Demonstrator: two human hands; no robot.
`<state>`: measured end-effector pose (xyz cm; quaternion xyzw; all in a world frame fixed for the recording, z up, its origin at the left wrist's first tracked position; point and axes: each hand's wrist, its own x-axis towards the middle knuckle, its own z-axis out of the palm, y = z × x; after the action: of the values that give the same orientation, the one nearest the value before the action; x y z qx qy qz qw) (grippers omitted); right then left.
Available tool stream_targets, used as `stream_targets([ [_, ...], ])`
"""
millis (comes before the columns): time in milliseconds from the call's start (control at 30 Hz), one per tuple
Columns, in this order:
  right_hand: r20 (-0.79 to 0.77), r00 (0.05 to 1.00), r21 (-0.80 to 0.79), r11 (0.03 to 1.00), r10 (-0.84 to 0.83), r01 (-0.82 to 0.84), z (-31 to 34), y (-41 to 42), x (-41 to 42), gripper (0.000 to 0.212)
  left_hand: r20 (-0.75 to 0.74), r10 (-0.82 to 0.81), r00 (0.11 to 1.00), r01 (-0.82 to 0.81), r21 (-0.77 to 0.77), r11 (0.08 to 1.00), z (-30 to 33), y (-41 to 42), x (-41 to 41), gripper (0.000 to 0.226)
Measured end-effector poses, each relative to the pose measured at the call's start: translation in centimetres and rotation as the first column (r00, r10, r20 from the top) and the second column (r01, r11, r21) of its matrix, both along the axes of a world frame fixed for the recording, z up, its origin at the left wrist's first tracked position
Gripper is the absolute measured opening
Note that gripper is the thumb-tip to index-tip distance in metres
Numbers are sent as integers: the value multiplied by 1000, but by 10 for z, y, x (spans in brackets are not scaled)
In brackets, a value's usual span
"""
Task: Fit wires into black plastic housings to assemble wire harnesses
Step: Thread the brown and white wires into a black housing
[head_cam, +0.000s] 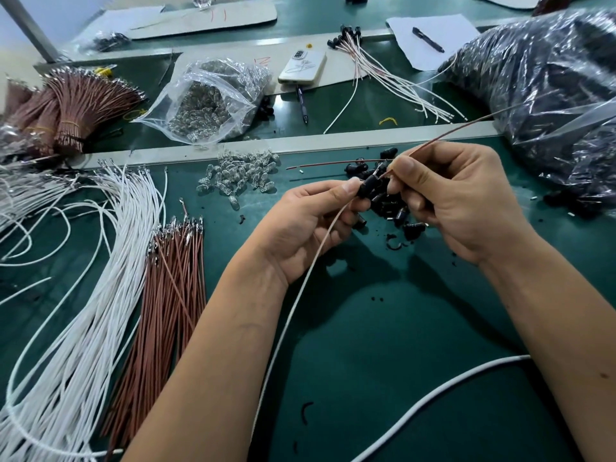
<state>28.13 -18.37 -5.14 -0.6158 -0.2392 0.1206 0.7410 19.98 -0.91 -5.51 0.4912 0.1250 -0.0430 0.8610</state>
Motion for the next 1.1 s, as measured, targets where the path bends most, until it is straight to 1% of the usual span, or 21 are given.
stream_targets([
  [167,32,999,-59,998,21,-19,-1,-3,2,6,8,21,1000,-21,3,1000,-1,1,1,16],
  [267,45,999,-82,997,-9,13,-3,-2,2,3,13,27,1000,-28,41,999,-3,0,1,11],
  [367,23,999,-50,998,-28,30,-5,1,0,7,8,30,1000,-30,64,997,-3,-2,1,9],
  [433,8,1000,-44,999,-20,20,-5,2,0,9,11,40,999,-40,52,998,-3,-2,2,10],
  [533,18,1000,-75,997,-5,6,-5,1,0,6,21,56,998,-57,44,997,-2,-2,1,15],
  [600,38,999,-115,993,-28,32,-6,2,-1,10,27,46,999,-47,73,996,-2,-2,1,10],
  [667,48,997,-143,988,-56,62,-6,3,-2,14,29,34,999,-36,97,995,-3,-2,1,9],
  [833,62,997,-169,984,-43,53,-4,1,-2,12,42,3,999,-8,140,990,-1,-3,0,12],
  [933,66,998,-168,986,2,9,-2,0,-2,19,54,-19,998,11,154,988,0,-3,-2,20],
  [1033,43,999,-129,992,0,6,-1,1,-3,34,62,-27,998,18,151,988,0,-3,-2,12],
  [1100,89,995,-162,985,-46,60,-1,1,-3,38,63,-37,997,27,154,988,1,-3,-3,9],
])
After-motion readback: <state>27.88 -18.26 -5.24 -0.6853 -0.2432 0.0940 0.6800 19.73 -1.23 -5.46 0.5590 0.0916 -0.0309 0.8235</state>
